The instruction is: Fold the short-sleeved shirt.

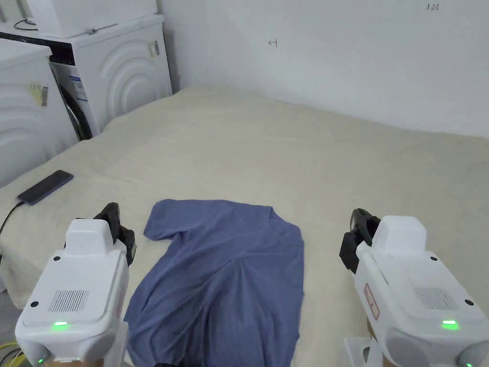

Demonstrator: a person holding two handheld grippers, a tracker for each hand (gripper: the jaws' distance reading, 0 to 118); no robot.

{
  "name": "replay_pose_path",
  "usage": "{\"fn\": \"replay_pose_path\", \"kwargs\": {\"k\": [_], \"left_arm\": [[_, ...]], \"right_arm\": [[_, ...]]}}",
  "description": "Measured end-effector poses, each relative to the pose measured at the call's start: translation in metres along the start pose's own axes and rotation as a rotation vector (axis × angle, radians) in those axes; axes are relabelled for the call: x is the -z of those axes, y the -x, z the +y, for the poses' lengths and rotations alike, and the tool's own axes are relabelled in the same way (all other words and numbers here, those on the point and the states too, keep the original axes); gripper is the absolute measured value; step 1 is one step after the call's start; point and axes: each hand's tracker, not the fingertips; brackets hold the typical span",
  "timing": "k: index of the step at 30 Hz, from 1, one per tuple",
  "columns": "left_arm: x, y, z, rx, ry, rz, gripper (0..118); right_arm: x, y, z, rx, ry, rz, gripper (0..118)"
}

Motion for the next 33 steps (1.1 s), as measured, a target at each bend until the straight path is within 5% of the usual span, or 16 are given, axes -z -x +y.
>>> {"fn": "replay_pose_path", "kwargs": {"k": [9,15,19,24,33], "left_arm": [[0.031,-0.008,0.003,-0.135,0.142,-0.173,0],[0.087,-0.047,-0.009,-0.113,0.402,-0.283,6],[0.122,-0.083,-0.029,-0.063,0.595,-0.345,30],[0.160,-0.117,-0.067,-0.039,0.786,-0.316,110],[0.203,-0.155,-0.125,0.065,0.920,-0.326,115]], "right_arm": [[0.002,-0.014,0.000,-0.008,0.010,-0.013,0],[0.009,-0.038,-0.004,-0.008,0.023,-0.054,0],[0.014,-0.056,-0.008,-0.005,0.037,-0.085,0],[0.020,-0.077,-0.016,-0.006,0.061,-0.125,0],[0.024,-0.106,-0.033,0.001,0.123,-0.185,0]]}}
